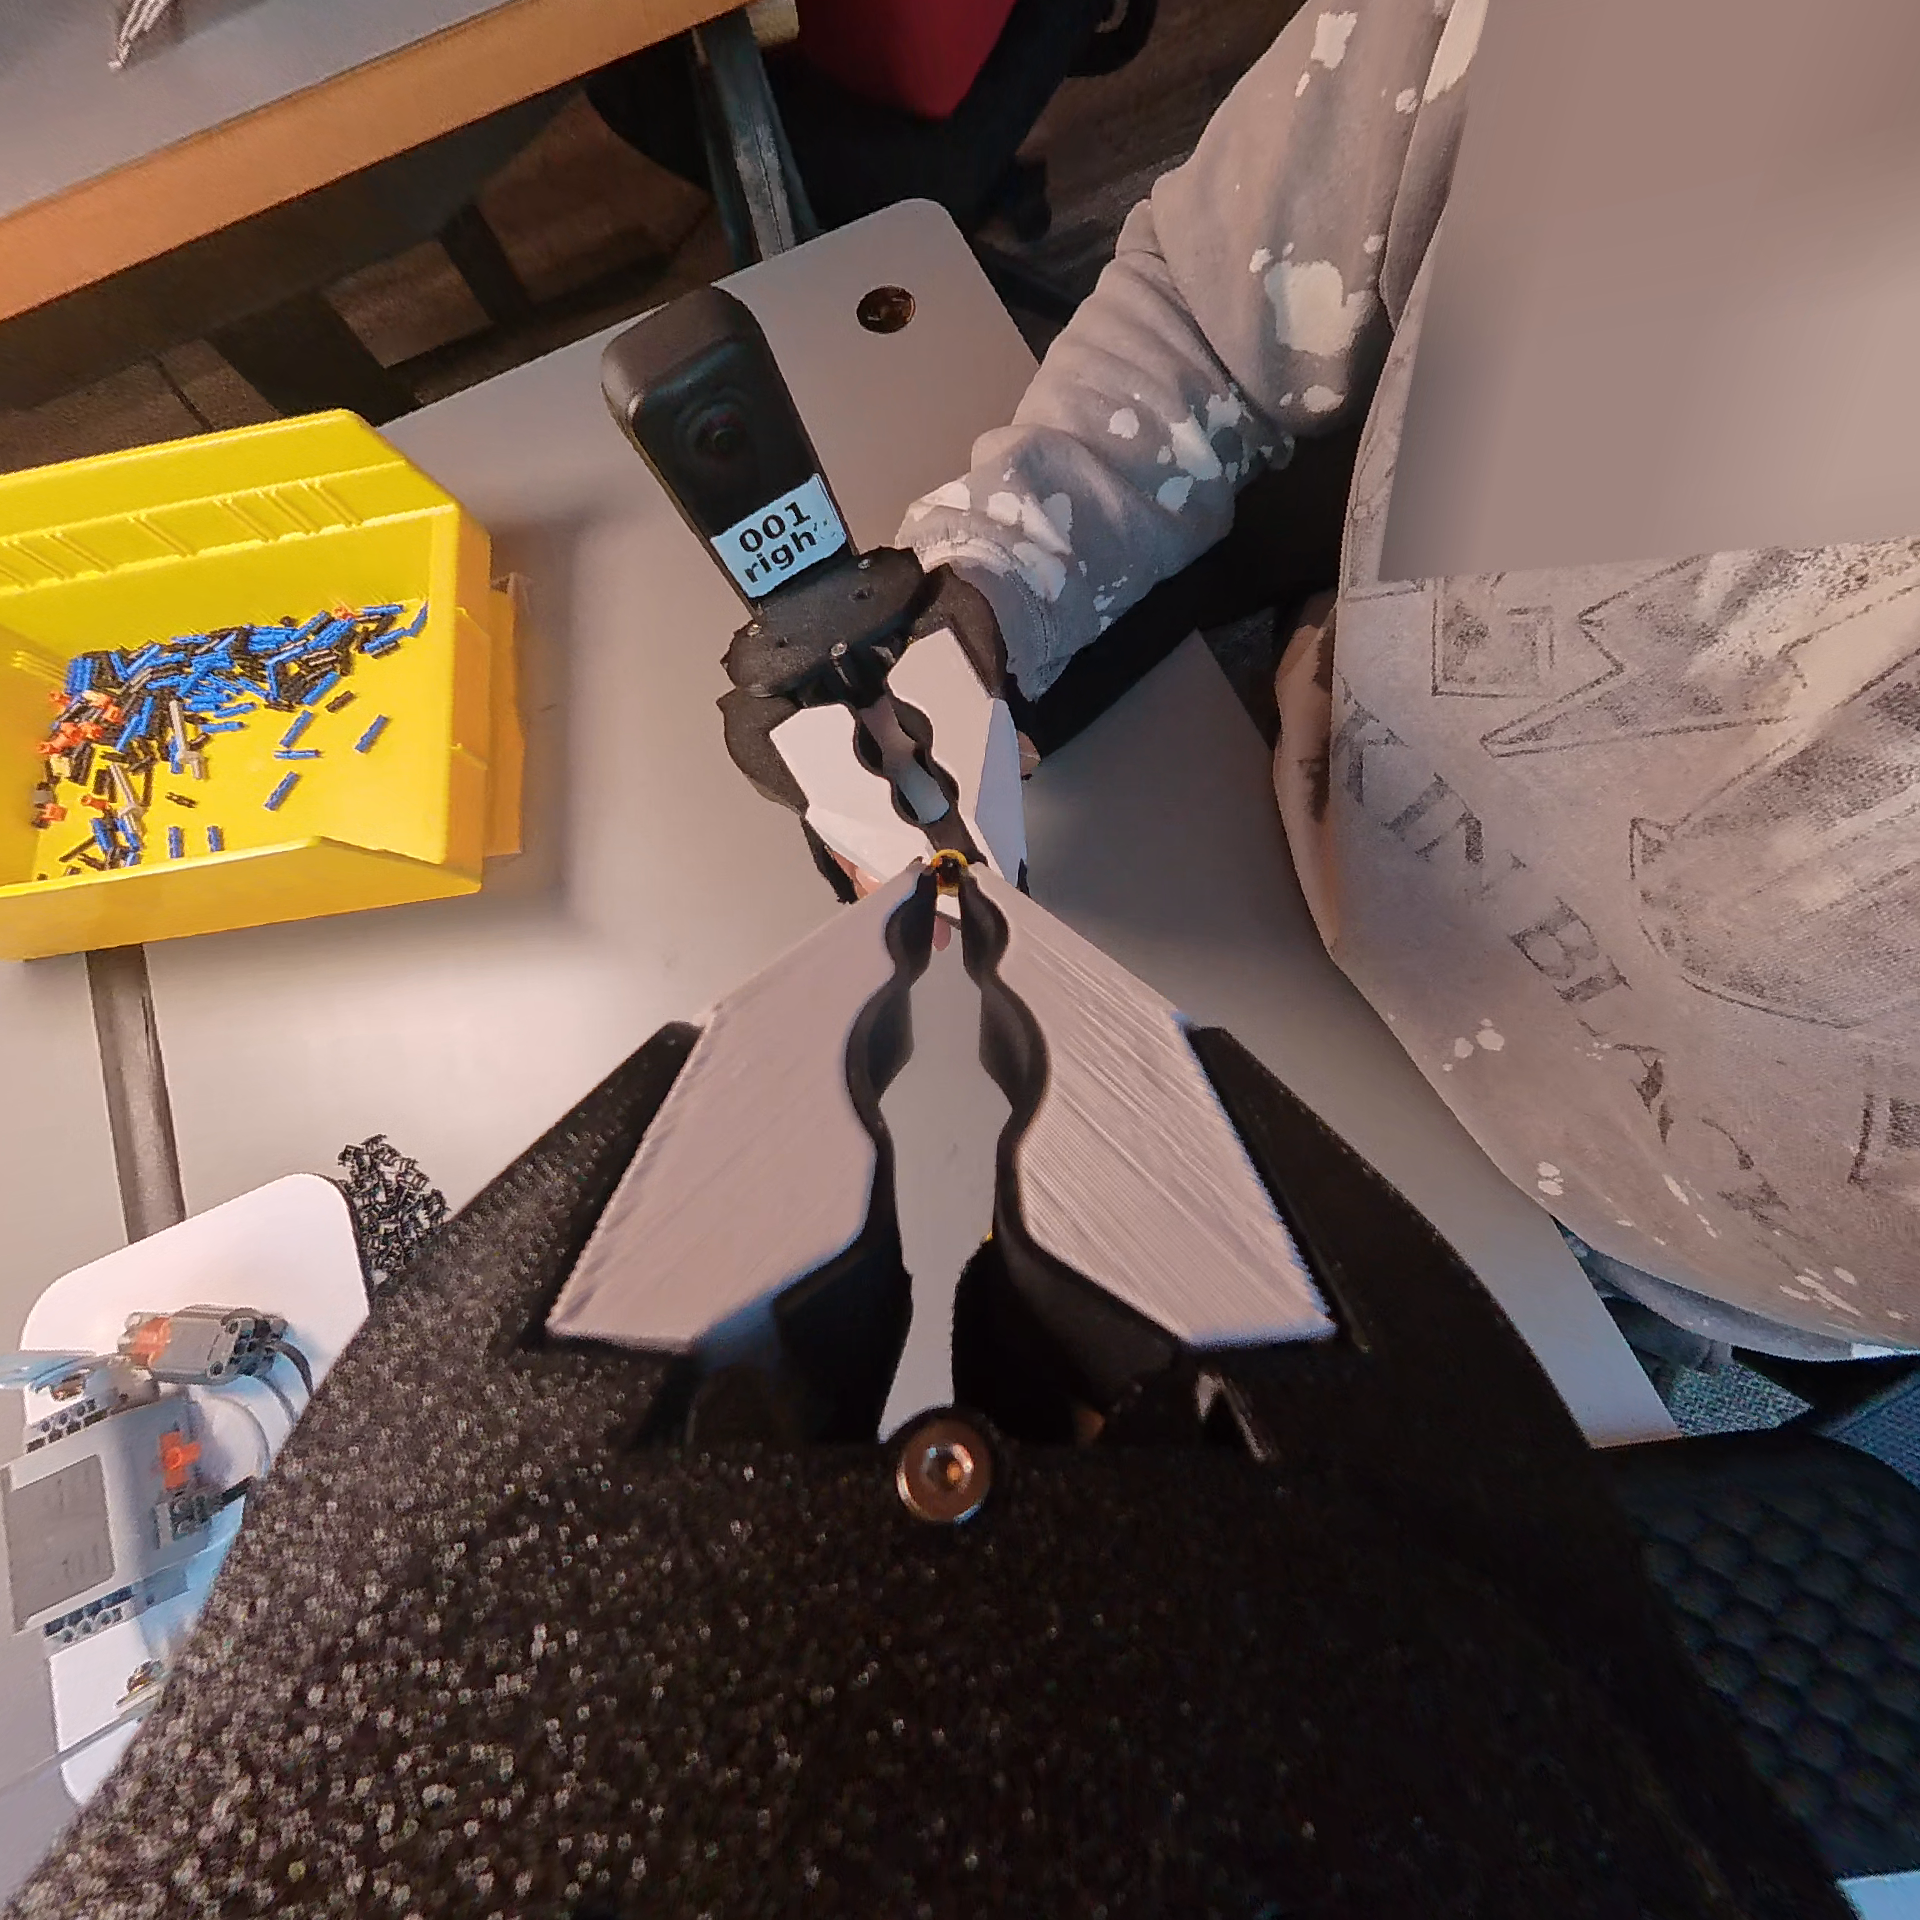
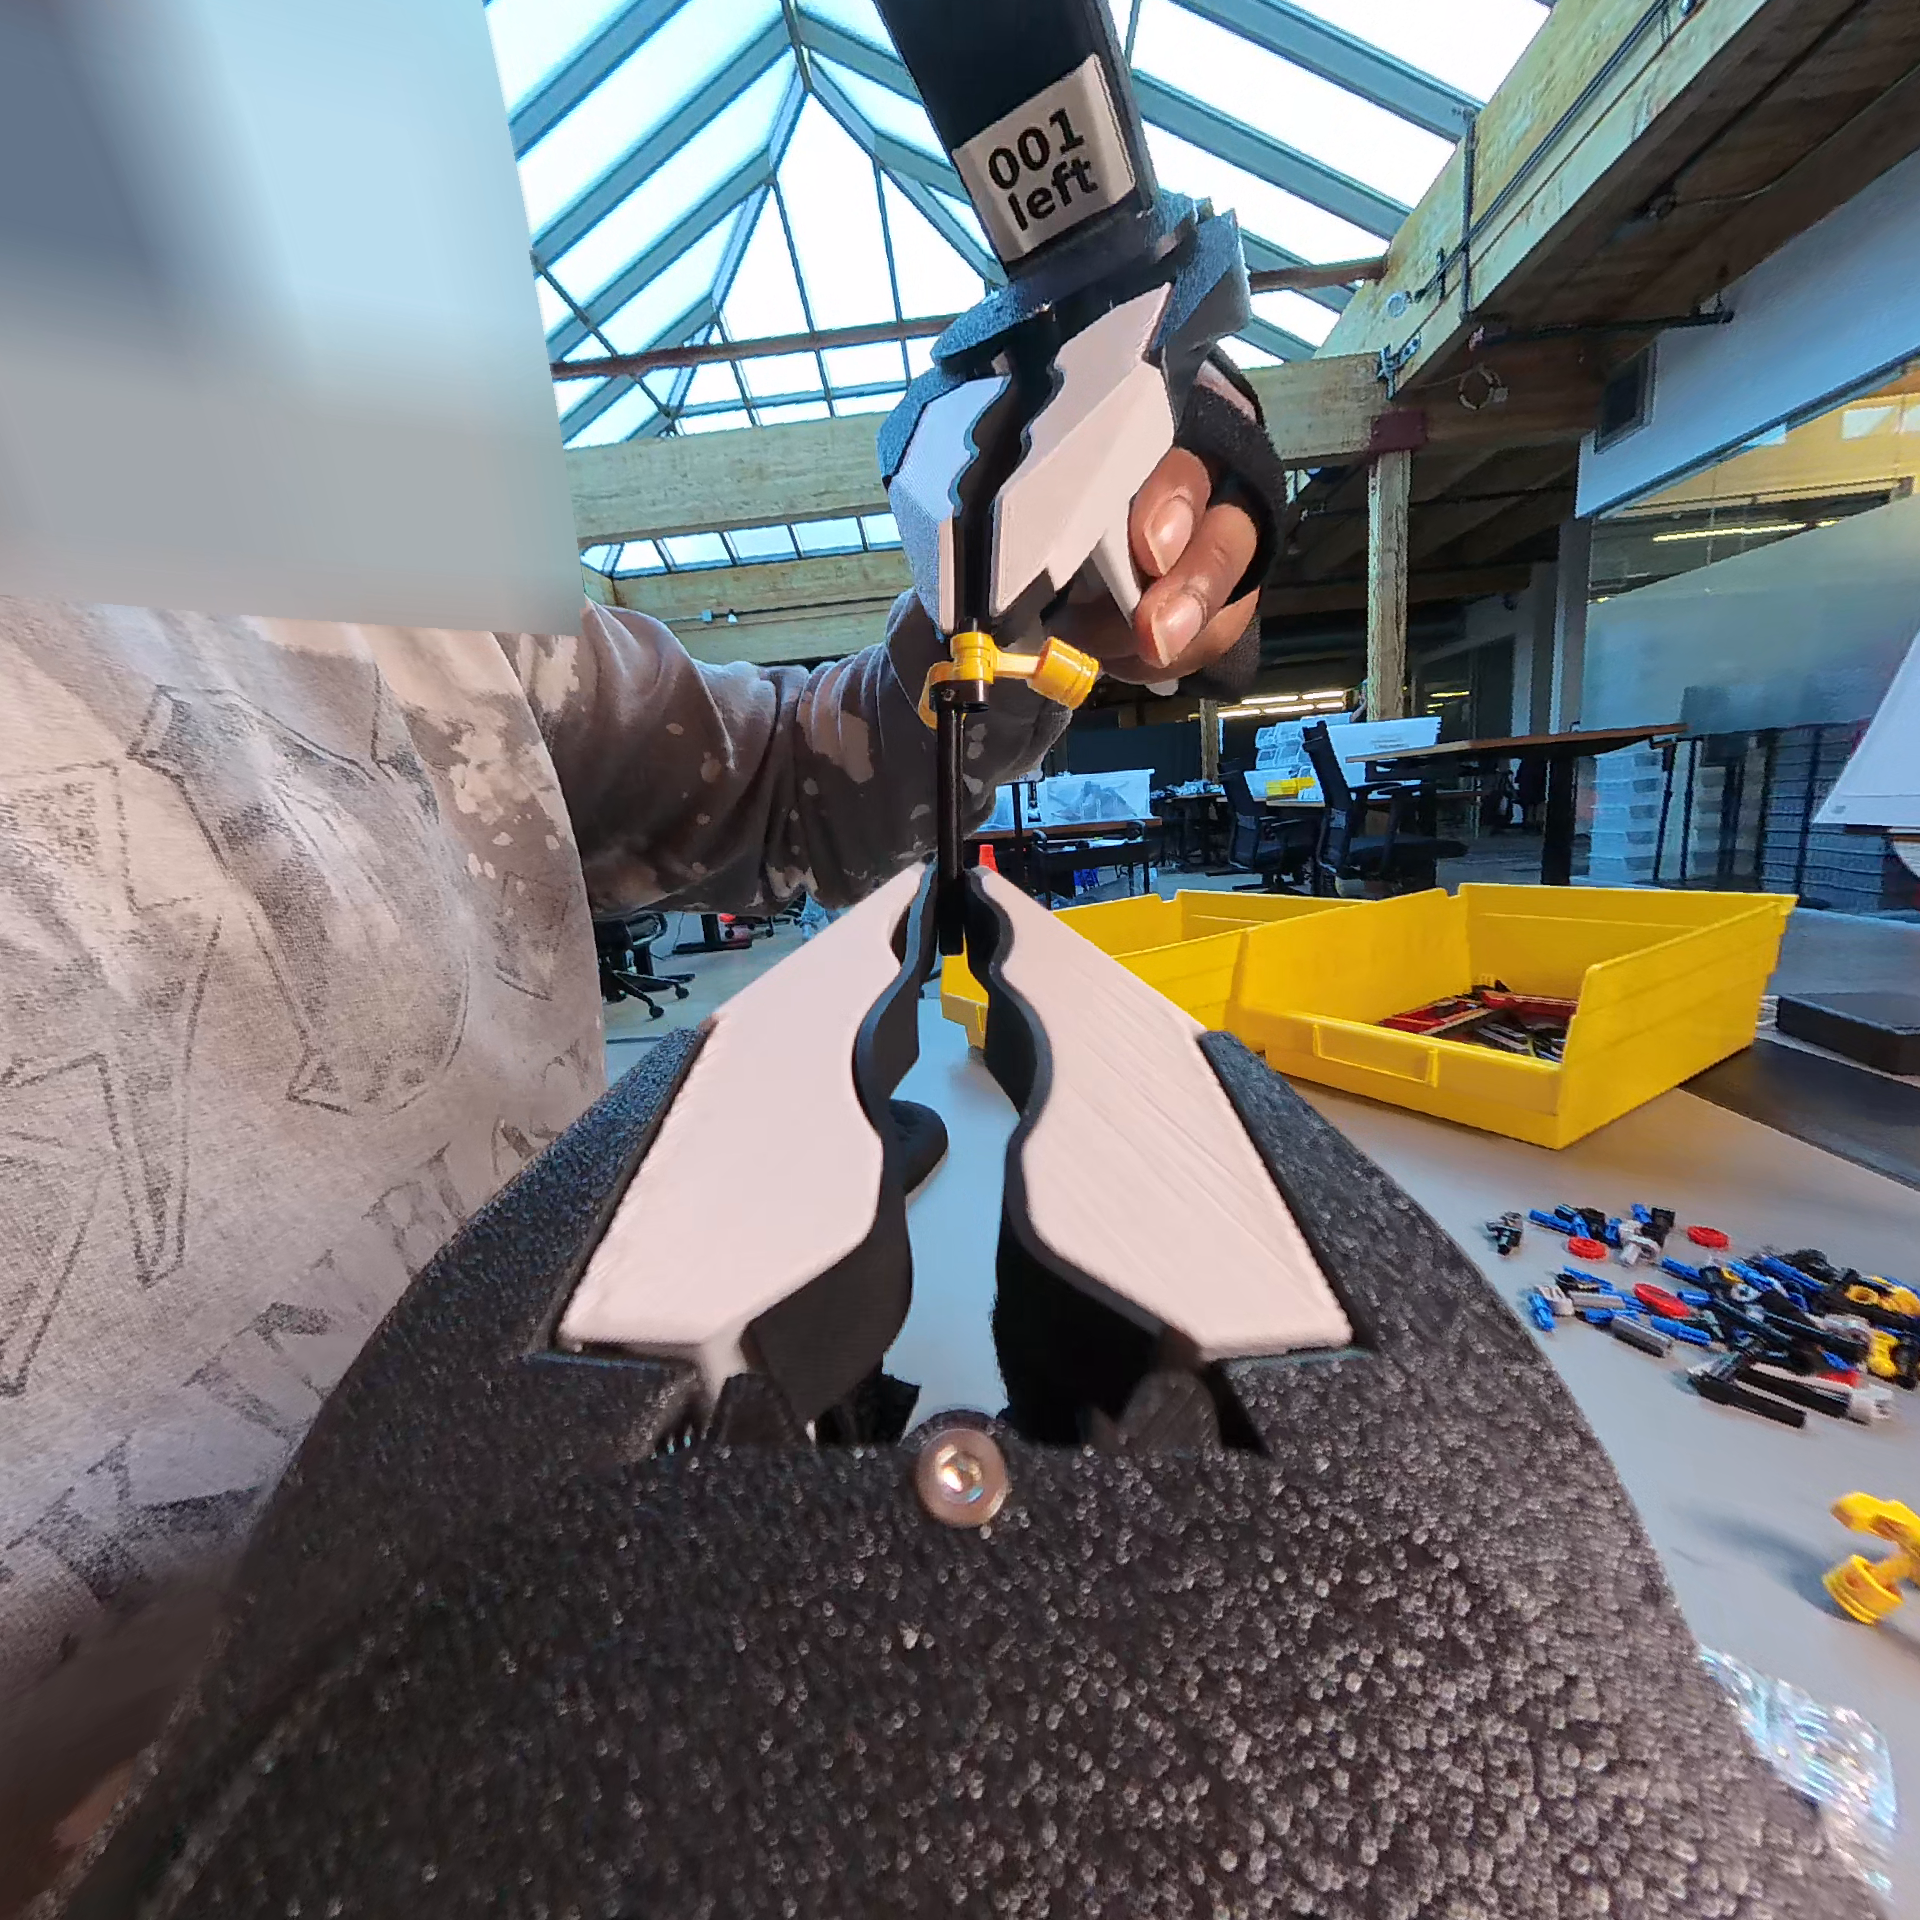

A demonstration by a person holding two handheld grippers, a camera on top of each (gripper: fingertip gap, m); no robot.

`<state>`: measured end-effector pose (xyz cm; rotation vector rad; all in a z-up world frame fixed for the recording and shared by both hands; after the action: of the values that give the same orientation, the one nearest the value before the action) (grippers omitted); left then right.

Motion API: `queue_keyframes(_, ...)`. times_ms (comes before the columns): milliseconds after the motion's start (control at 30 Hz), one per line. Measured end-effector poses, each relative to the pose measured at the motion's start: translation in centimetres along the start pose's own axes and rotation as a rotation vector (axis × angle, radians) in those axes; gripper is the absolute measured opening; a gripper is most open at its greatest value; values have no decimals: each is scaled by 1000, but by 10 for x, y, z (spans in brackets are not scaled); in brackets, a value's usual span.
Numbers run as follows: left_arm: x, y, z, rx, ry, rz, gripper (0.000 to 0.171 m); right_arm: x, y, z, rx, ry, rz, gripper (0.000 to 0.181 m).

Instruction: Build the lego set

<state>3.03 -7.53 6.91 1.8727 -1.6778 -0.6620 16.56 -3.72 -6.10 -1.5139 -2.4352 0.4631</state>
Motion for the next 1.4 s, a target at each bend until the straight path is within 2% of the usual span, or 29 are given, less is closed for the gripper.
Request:
queue_keyframes(200, -2, 2, 2, -23, -16, -47, 7, 1, -2, 2, -38, 44, 49, 4)
queue_keyframes(433, 1, 18, 16, 89, 56, -148, 9, 9, 3, 0, -93, 105, 154, 4)
queue_keyframes(567, 4, 11, 31, 150, 149, -210, 9, 9, 1, 5, -151, 152, 168, 4)
queue_keyframes(833, 14, -8, 49, 175, 141, -261, 9, 6, -6, 18, -227, 172, 161, 4)
queue_keyframes(1200, 16, -12, 52, 175, 93, -287, 7, 2, -8, 20, -234, 177, 135, 5)
queue_keyframes(1400, 18, -13, 48, 193, 76, -302, 7, 1, -9, 15, -175, 149, 150, 5)
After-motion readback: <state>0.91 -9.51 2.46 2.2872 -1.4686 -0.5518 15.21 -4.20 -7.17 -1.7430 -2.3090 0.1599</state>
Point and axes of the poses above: each gripper's, where its closed fingertips meet, y back along the fingers, z out of its underside, x = y × z across the jaws, the point moved 9 cm from there along y, back along the fingers, and after that the axes turned 7 degrees about y, right-handed, at the moved point
